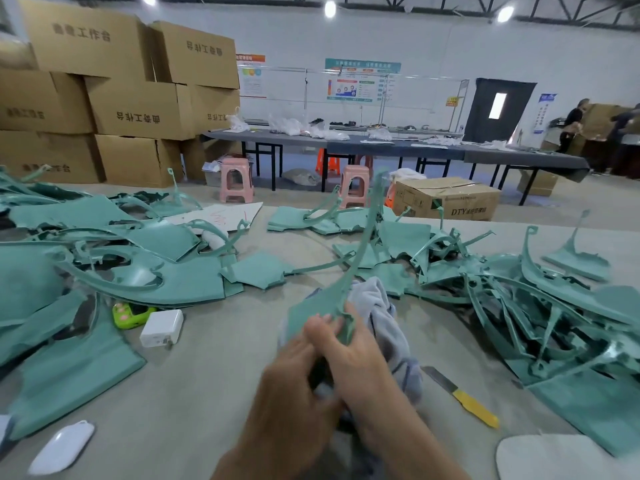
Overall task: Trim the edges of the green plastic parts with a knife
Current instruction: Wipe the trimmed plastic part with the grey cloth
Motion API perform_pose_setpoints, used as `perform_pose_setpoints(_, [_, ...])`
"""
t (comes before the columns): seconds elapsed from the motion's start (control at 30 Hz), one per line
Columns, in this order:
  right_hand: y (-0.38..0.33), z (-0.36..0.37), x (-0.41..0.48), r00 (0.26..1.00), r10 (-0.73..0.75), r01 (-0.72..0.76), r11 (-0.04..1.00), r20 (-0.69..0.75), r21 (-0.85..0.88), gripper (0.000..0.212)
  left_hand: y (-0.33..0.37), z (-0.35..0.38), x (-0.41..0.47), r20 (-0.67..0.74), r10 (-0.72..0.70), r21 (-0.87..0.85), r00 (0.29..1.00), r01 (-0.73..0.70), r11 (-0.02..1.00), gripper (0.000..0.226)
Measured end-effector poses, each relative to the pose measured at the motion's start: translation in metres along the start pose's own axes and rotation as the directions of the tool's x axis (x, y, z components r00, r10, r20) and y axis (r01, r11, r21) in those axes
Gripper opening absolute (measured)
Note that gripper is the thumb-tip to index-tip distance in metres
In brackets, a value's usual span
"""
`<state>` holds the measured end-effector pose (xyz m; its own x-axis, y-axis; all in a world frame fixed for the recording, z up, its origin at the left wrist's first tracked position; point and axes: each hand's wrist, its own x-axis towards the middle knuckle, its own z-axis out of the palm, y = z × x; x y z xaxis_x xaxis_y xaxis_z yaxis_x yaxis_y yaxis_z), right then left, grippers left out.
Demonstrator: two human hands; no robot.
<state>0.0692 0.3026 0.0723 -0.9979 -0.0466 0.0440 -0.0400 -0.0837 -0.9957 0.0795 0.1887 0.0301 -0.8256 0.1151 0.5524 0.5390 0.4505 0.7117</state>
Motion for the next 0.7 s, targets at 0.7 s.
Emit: perform_pose_setpoints(0.7, [0.021, -0.020, -0.006, 0.982, -0.131, 0.114, 0.985, 0.132, 0.129, 0.046, -0.012, -0.005, 0.009, -0.310, -0.251, -0.183, 0.917, 0.201, 0.962, 0.025])
